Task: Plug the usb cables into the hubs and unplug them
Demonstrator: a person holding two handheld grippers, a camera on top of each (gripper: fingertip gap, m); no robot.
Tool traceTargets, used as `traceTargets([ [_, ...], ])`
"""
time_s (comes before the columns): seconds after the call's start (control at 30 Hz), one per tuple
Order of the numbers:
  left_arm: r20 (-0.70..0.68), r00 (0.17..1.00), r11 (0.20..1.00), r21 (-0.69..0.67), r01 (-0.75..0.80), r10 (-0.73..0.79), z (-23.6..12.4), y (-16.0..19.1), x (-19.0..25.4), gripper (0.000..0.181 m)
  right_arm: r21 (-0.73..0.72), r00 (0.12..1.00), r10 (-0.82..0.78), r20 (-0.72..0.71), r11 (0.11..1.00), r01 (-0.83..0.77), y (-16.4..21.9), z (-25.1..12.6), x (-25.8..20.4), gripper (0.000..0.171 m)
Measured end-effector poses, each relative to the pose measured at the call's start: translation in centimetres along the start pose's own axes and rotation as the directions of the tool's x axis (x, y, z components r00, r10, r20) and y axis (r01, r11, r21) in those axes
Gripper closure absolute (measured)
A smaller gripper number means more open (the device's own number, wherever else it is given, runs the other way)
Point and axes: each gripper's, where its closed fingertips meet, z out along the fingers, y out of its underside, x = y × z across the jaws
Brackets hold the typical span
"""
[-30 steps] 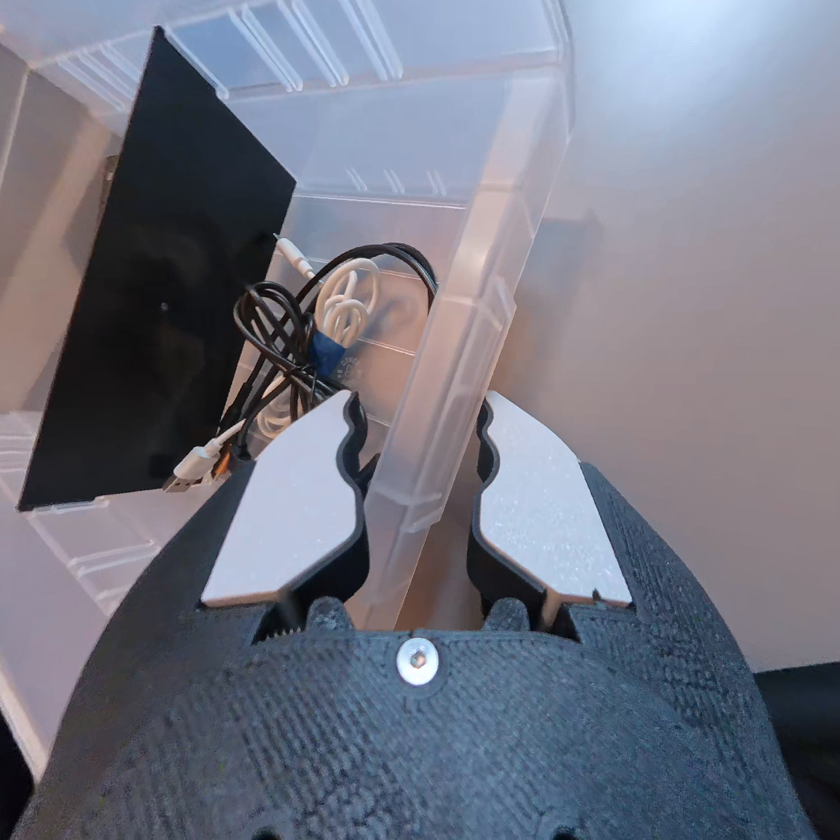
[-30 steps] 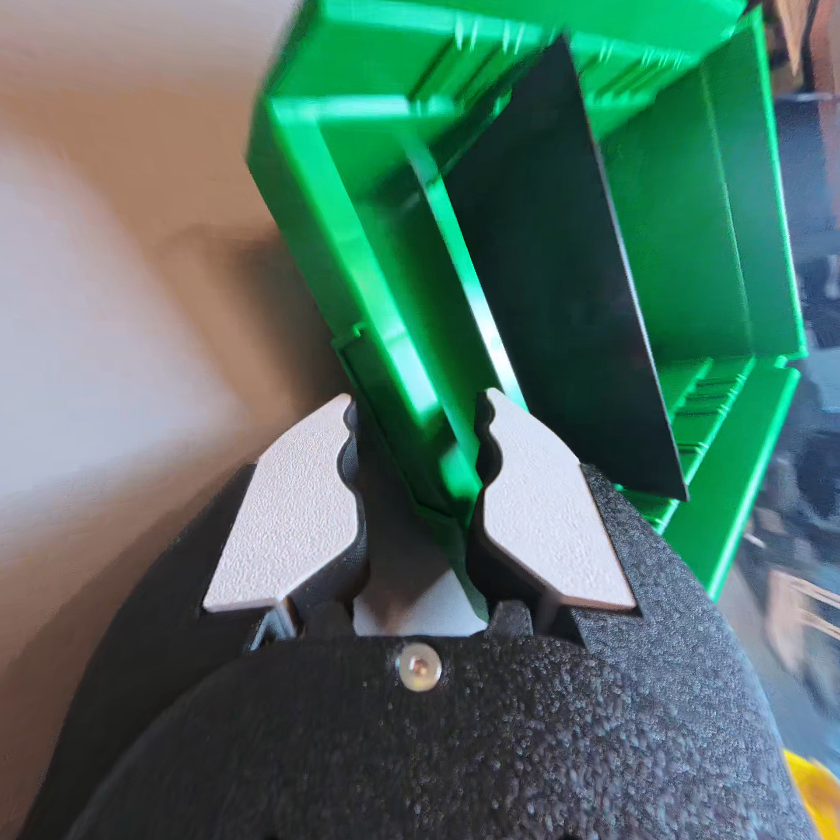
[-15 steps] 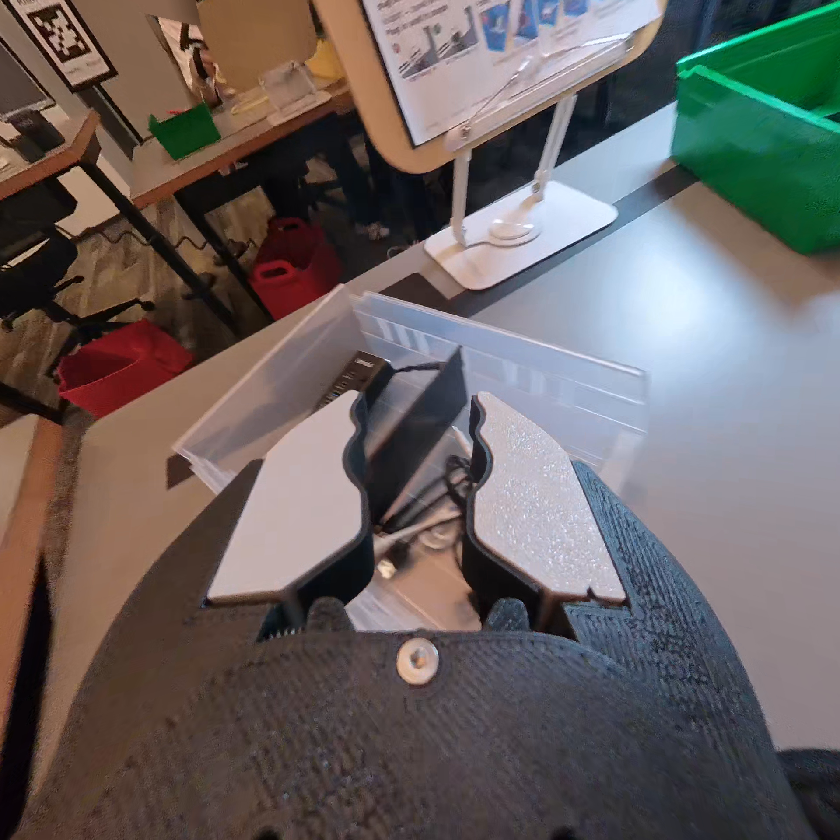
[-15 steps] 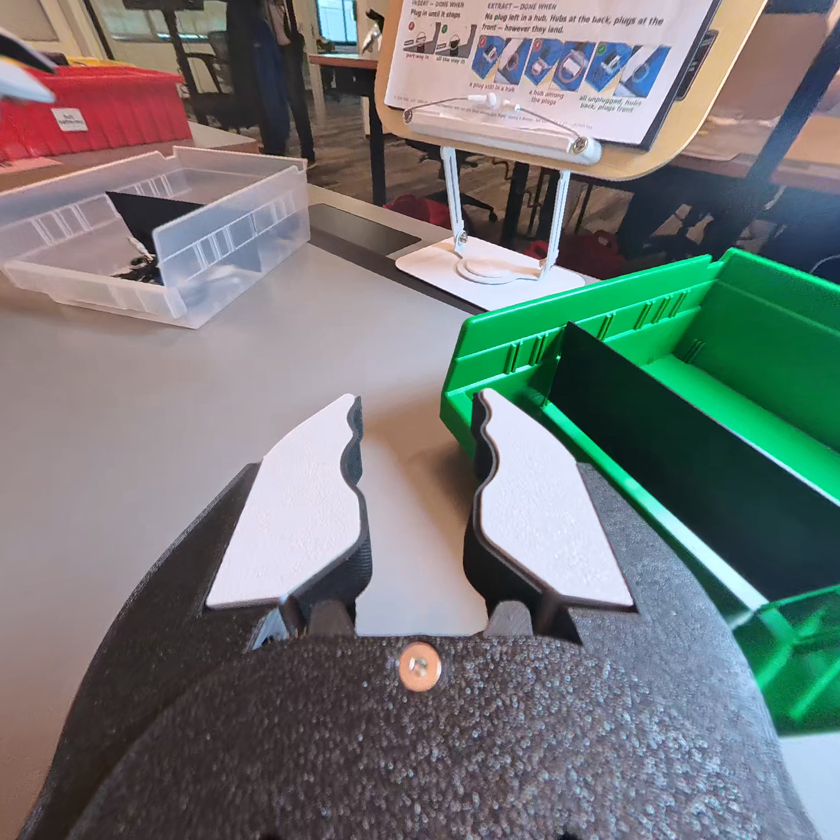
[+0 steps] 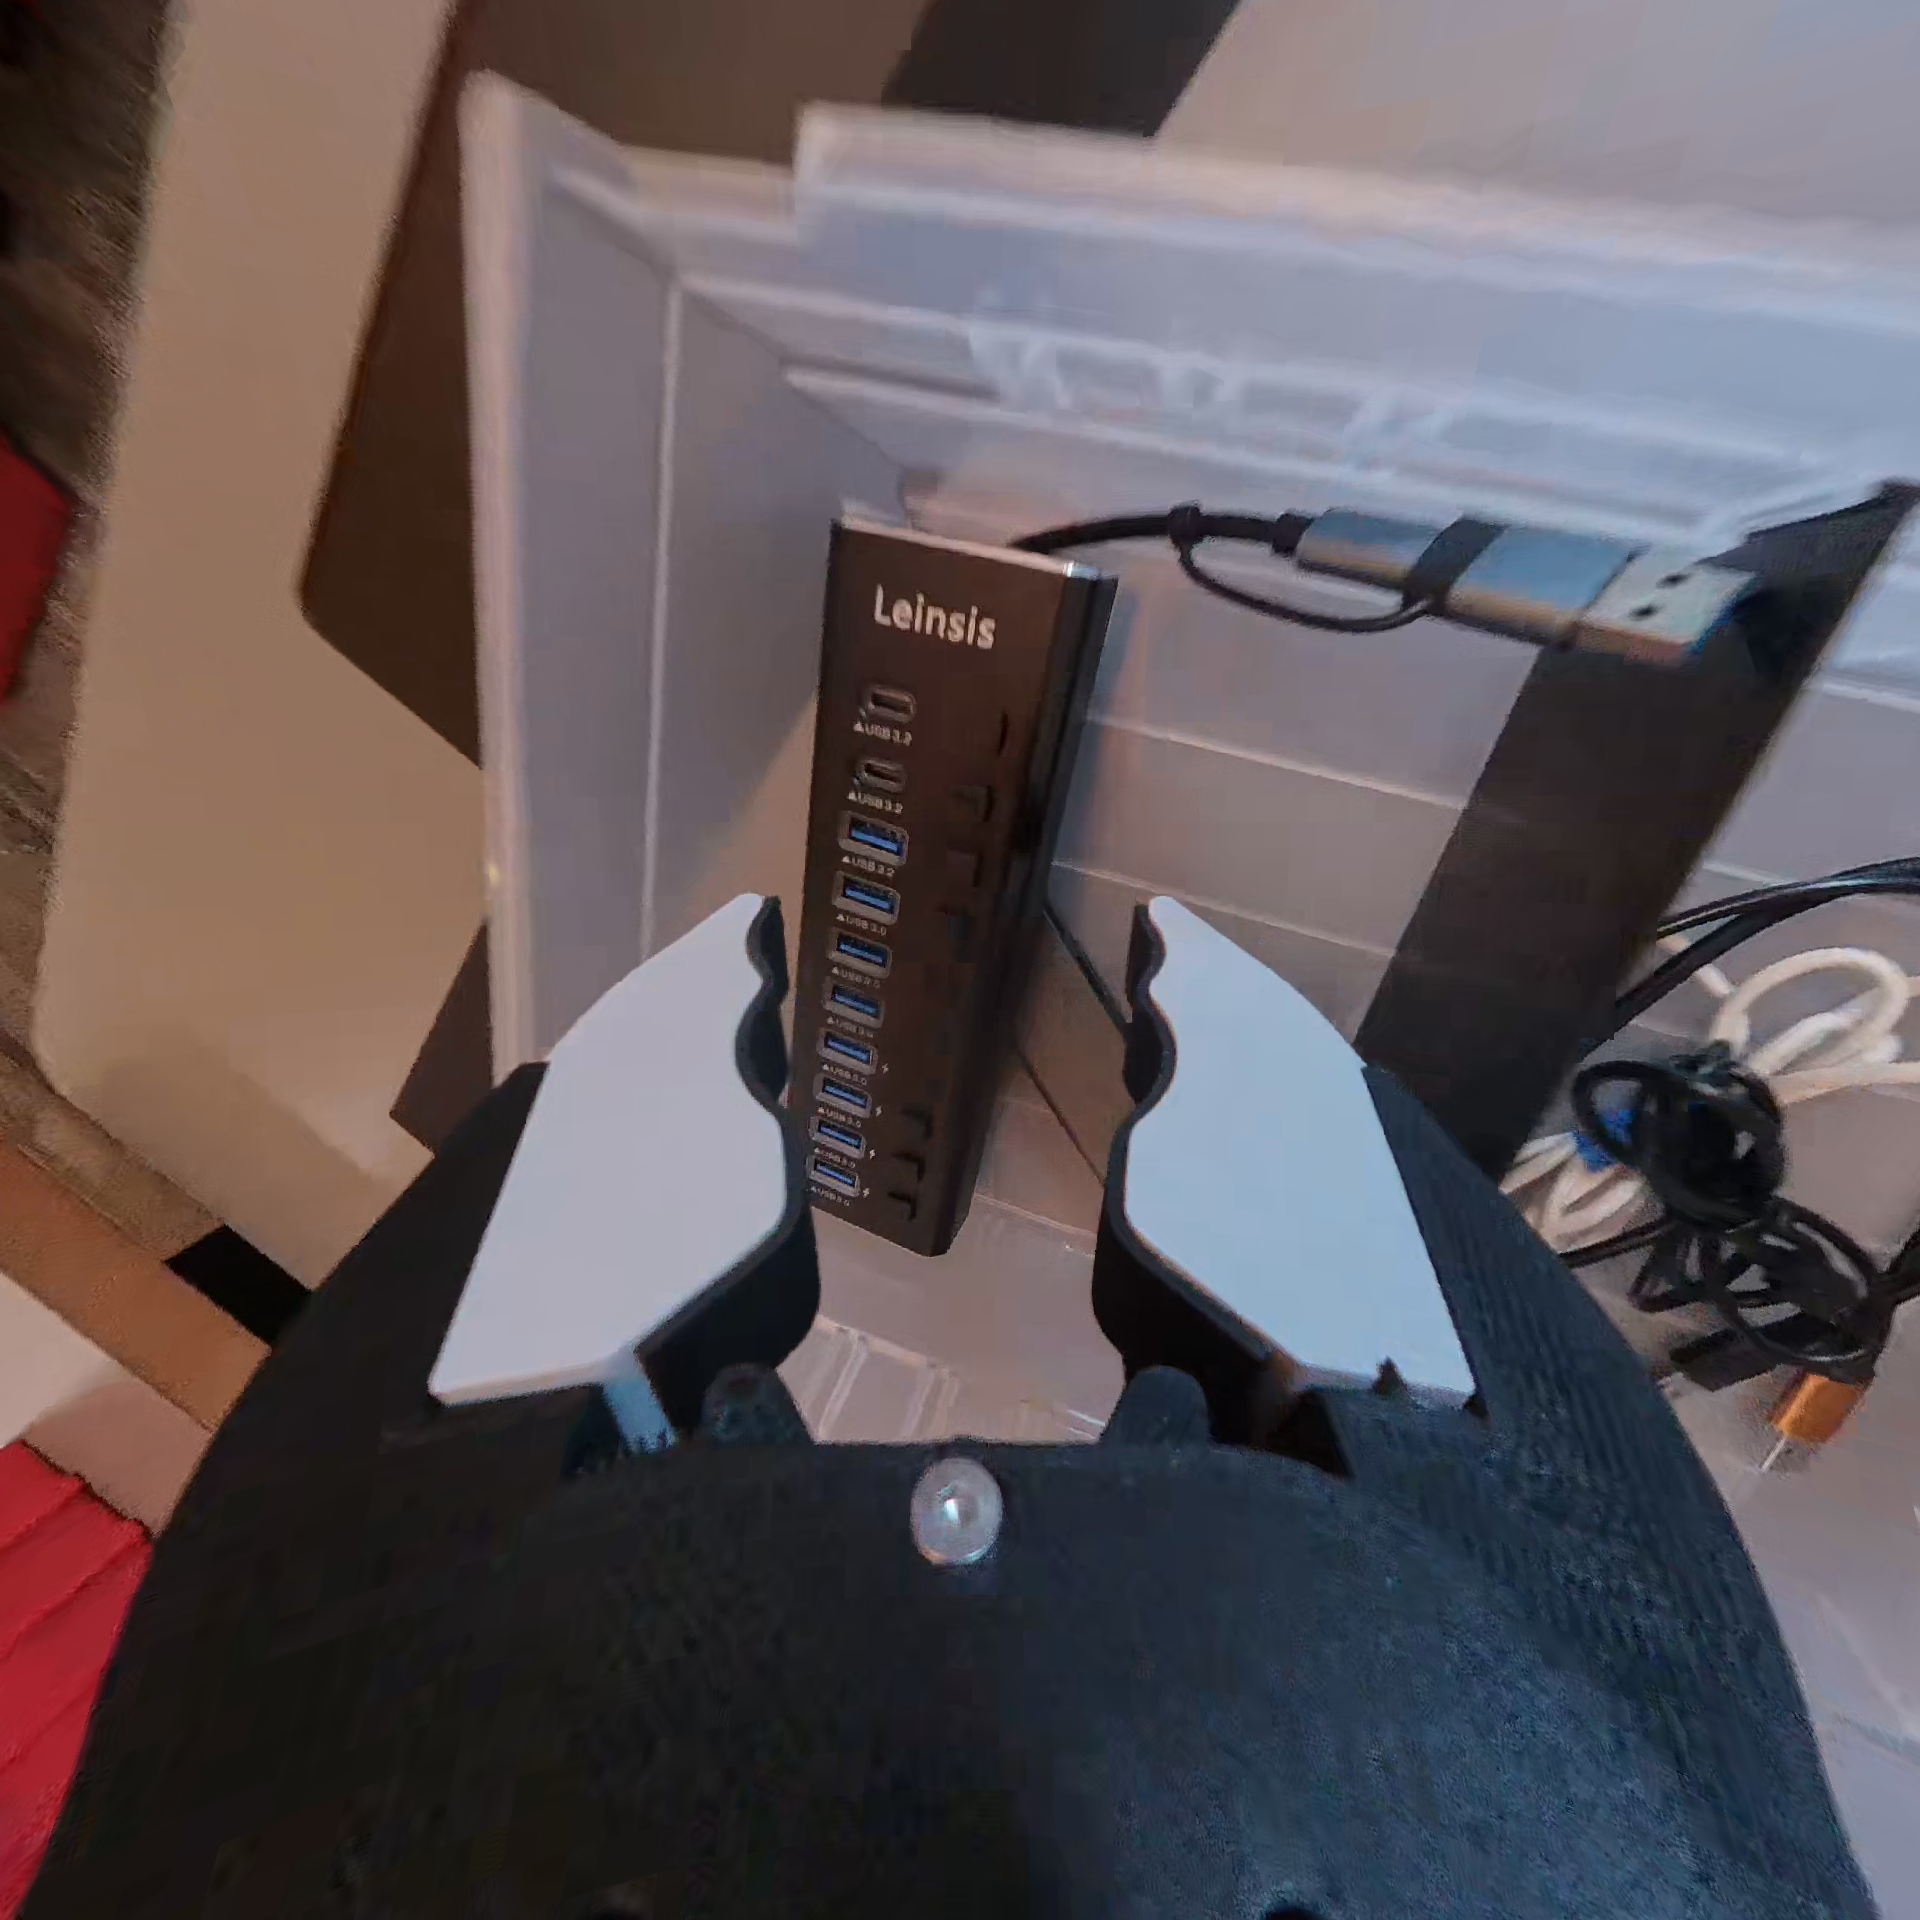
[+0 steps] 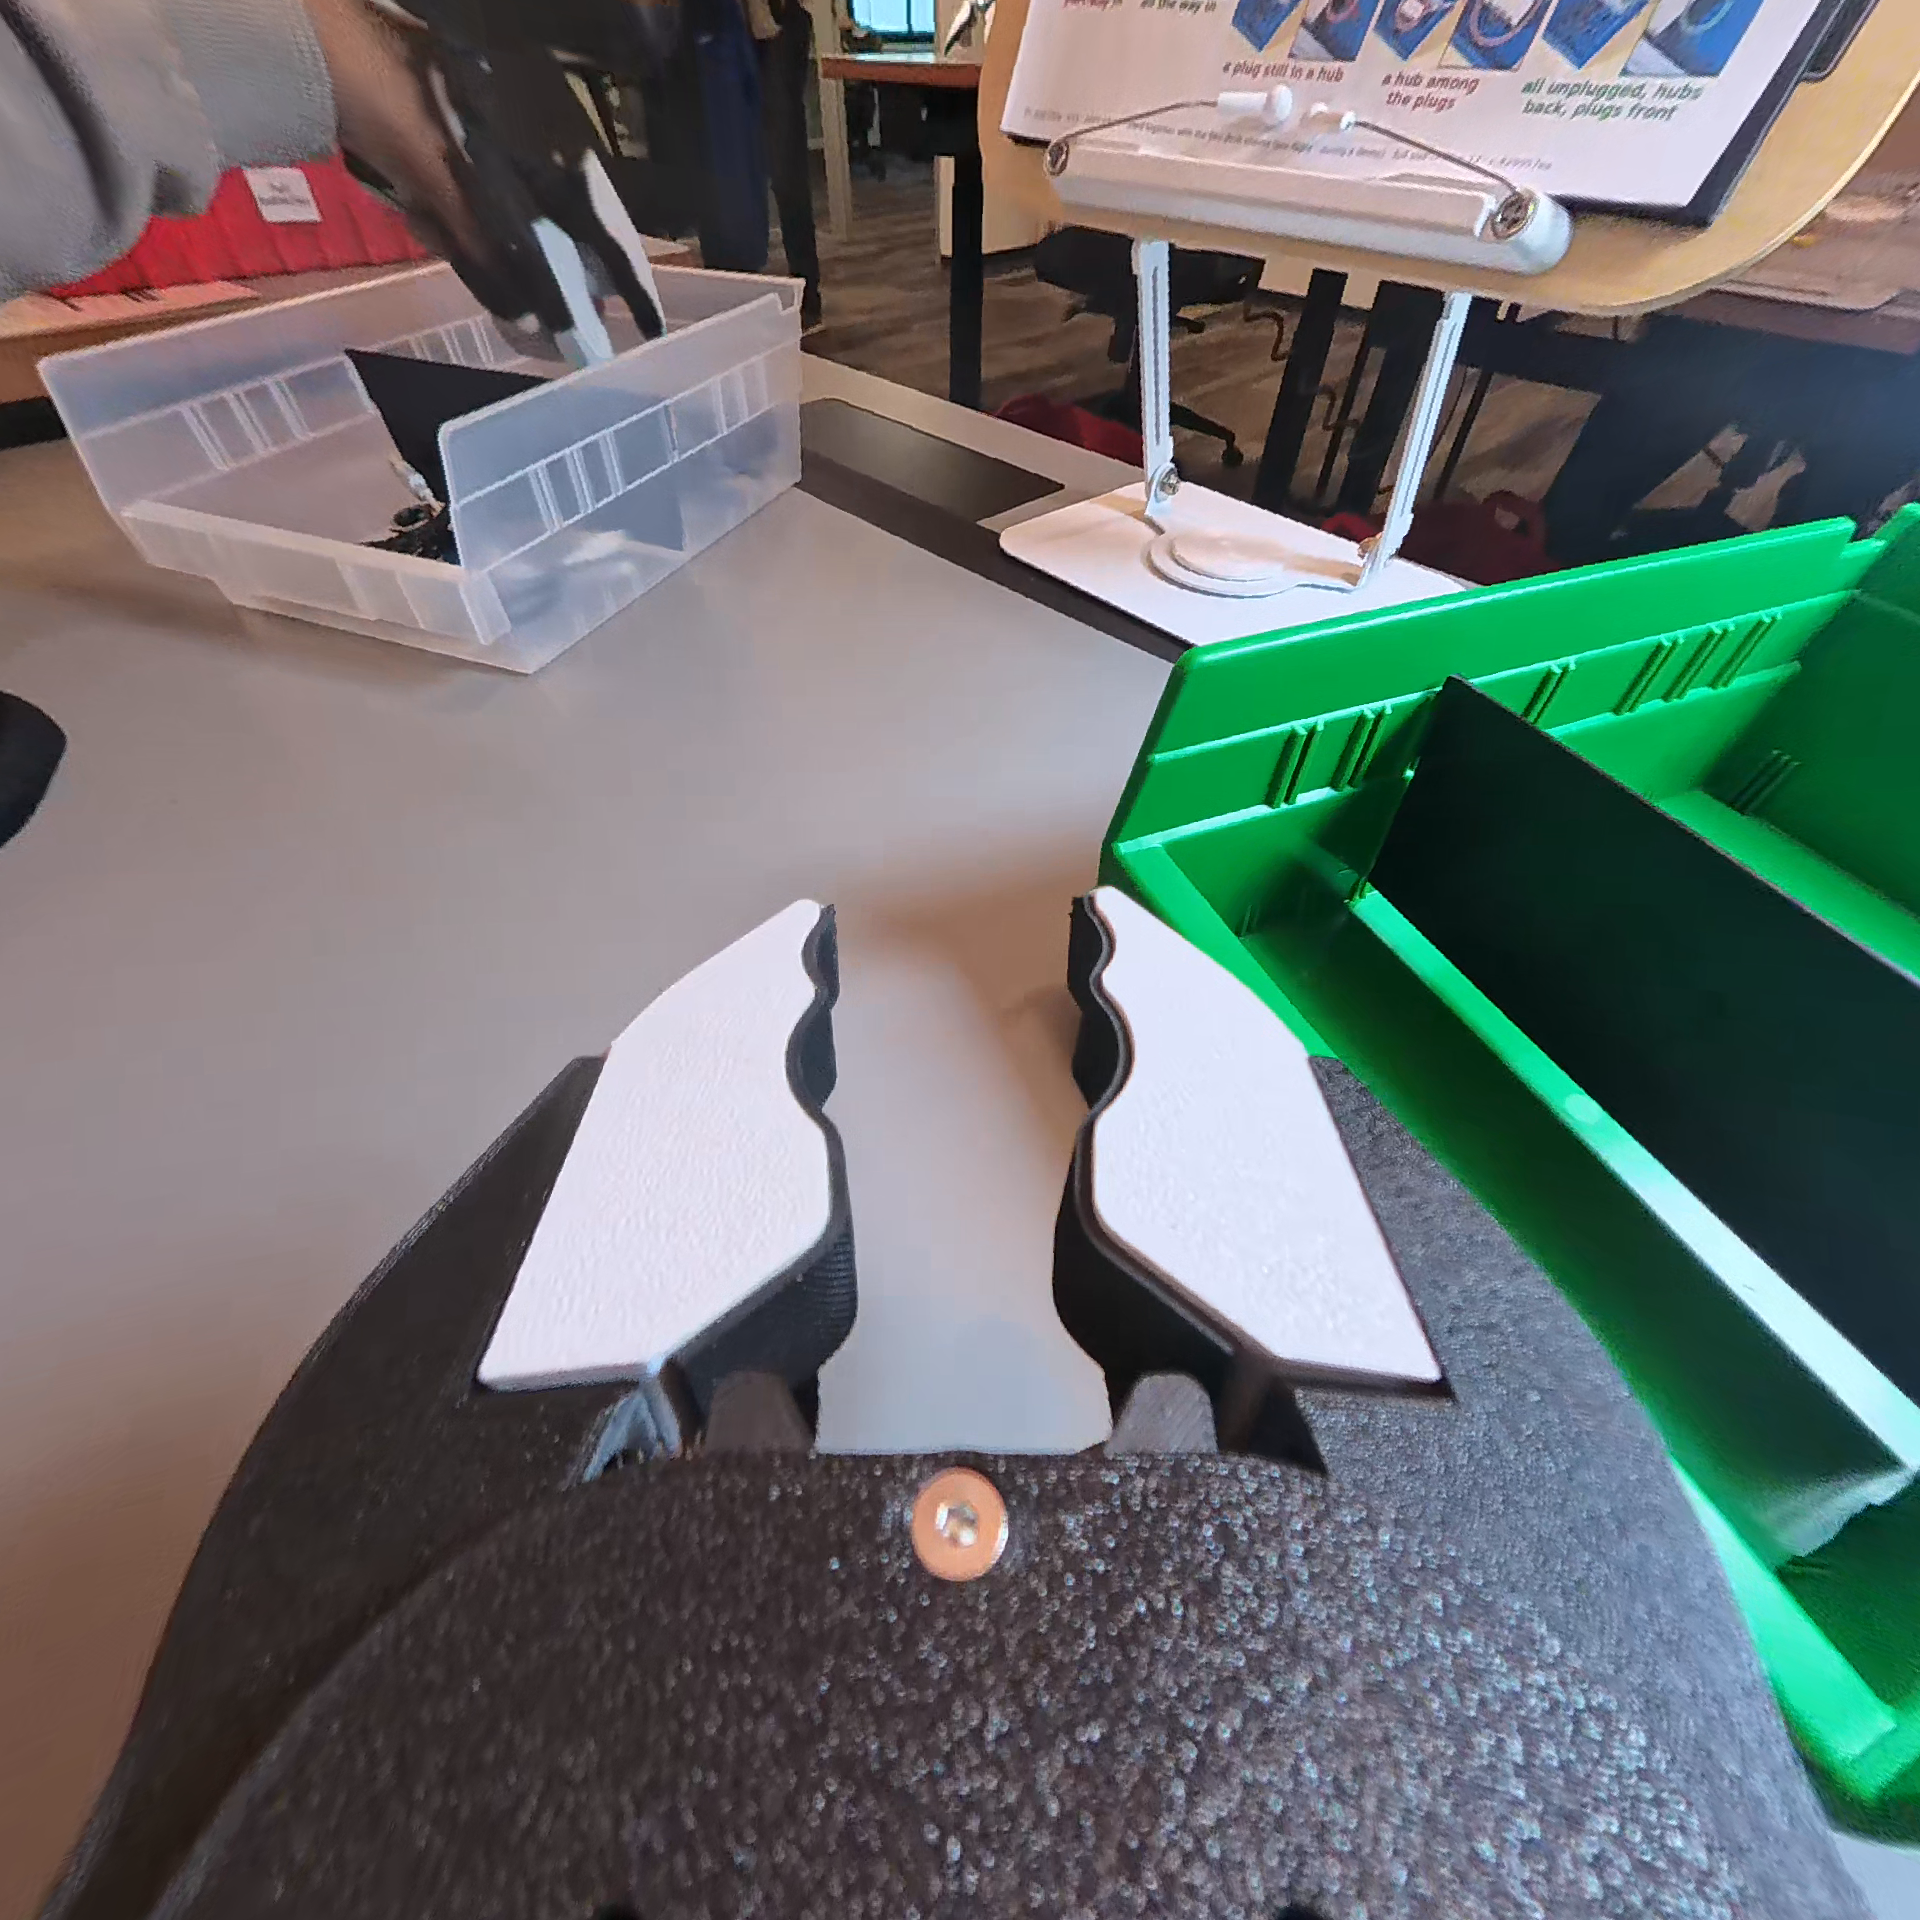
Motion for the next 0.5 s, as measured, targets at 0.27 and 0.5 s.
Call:
traceTargets([
  [0.27, -0.021, 0.99, 0.977, -0.16, -0.139, 0.137, 3.8, 2.0, -0.6, 0.119, -0.002, 0.997, 0.048, 0.066, 0.999, -0.048, 0.2, 0.5, -0.5, 0.129],
  [0.5, -0.137, 0.975, 0.973, -0.128, -0.192, 0.175, 2.5, 2.6, 1.0, 0.124, -0.001, 0.996, 0.049, 0.076, 0.999, -0.049, 0.2, 0.2, -0.7, 0.13],
])
